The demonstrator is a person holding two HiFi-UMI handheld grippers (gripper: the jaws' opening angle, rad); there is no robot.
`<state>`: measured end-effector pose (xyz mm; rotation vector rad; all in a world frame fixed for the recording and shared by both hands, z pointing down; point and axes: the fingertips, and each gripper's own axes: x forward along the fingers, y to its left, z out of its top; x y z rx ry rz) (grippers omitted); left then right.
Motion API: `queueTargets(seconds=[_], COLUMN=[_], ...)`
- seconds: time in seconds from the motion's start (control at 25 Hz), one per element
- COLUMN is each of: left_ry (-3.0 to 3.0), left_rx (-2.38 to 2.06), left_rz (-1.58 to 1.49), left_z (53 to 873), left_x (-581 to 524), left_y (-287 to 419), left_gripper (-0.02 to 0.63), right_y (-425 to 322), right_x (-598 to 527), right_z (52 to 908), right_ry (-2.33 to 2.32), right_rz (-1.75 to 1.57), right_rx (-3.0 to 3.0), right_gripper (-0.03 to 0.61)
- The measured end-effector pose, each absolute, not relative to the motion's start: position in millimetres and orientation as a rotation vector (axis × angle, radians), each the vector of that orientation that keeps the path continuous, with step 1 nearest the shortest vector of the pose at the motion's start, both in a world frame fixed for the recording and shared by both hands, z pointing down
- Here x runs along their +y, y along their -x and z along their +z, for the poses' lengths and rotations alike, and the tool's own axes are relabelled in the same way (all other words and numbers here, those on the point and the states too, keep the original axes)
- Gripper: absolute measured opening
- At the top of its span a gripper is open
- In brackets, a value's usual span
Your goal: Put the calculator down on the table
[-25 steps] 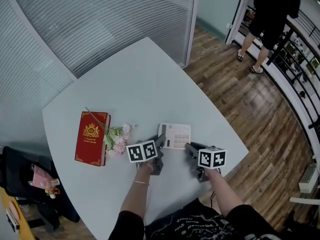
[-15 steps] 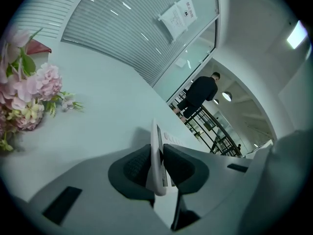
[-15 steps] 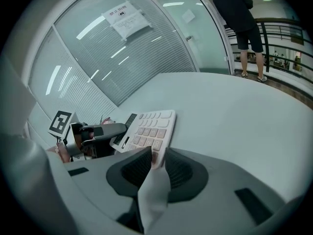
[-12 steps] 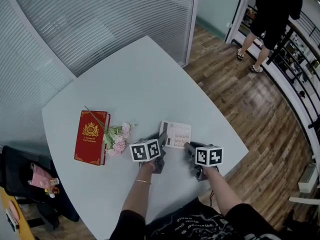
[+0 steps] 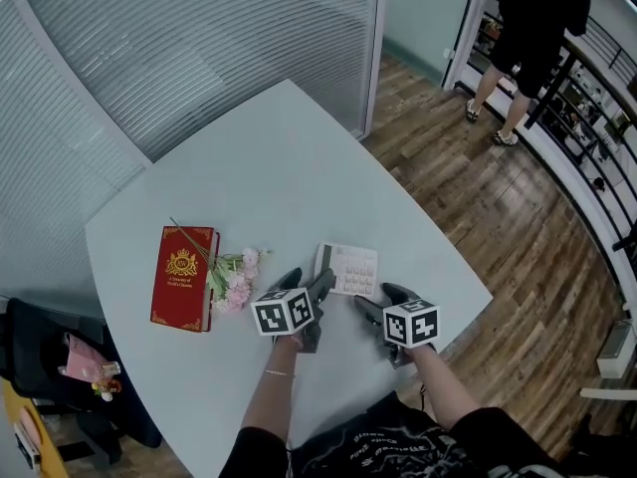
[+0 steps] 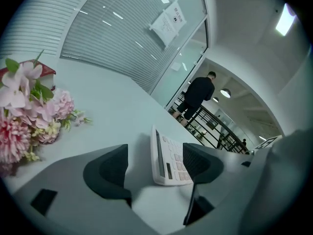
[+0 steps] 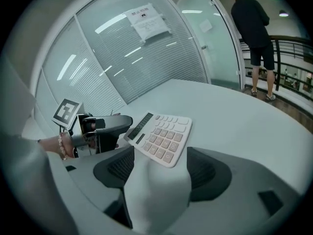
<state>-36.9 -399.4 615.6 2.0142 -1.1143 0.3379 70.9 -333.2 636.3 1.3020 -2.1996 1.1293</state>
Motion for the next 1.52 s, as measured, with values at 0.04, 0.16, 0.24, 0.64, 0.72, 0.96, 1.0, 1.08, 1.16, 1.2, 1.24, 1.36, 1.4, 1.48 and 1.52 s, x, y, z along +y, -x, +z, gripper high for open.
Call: queueTargets(seconds=[0.04, 0.16, 0.24, 0.64, 0.72, 0.96, 1.0, 1.08, 1.16, 1.2, 1.24, 1.36, 1.4, 1.48, 1.52], left_ry=[-2.033, -2.1, -2.141, -2.199, -2.213, -2.295, -2.306, -2.328, -2.352, -2.364, -2.372, -2.375, -2.376, -2.384, -2.39], left_rx=[-1.103, -1.084, -1.08, -1.089, -1.107, -1.146, -1.143, -1.138, -1.141, -1.144, -1.144, -1.145, -1.149, -1.153, -1.151], left_rz=[0.353, 0.41, 0.435, 0.308, 0.268, 0.232, 0.225, 0.215, 0.22, 0.225, 0.229, 0.221, 0.223, 0.245, 0.262], left_z=[612, 602, 595, 552, 542, 516, 513, 509, 506, 506, 505, 507, 508, 512, 514], left_x=[-394, -375, -362, -301, -288, -247, -240, -223, -207, -198, -190, -165, -157, -143, -138], left_y=[37, 39, 41, 50, 52, 57, 58, 59, 61, 62, 63, 66, 67, 68, 69], left_gripper=[0.353, 0.353, 0.353, 0.351, 0.351, 0.351, 0.351, 0.351, 0.351, 0.351, 0.351, 0.351, 0.351, 0.351, 0.351], right_y=[-70, -68, -66, -56, -52, -47, -46, -46, -45, -45, -44, -43, -42, -42, -42], right_x=[-330, -321, -313, -270, -260, -223, -216, -203, -191, -186, -181, -166, -162, -153, -150], right_z=[632, 616, 605, 546, 535, 512, 510, 507, 506, 506, 505, 506, 507, 510, 512], right_ry=[-1.303, -1.332, -1.352, -1.377, -1.369, -1.352, -1.355, -1.364, -1.371, -1.372, -1.371, -1.365, -1.362, -1.358, -1.355], right_rz=[1.104, 1.056, 1.03, 0.787, 0.727, 0.604, 0.599, 0.592, 0.575, 0.562, 0.547, 0.509, 0.503, 0.498, 0.498], right_rx=[-2.212, -2.259, -2.287, -2.41, -2.433, -2.484, -2.489, -2.492, -2.492, -2.492, -2.491, -2.484, -2.481, -2.473, -2.468], right_gripper=[0.325, 0.325, 0.324, 0.307, 0.307, 0.307, 0.307, 0.307, 0.305, 0.307, 0.305, 0.307, 0.307, 0.305, 0.305])
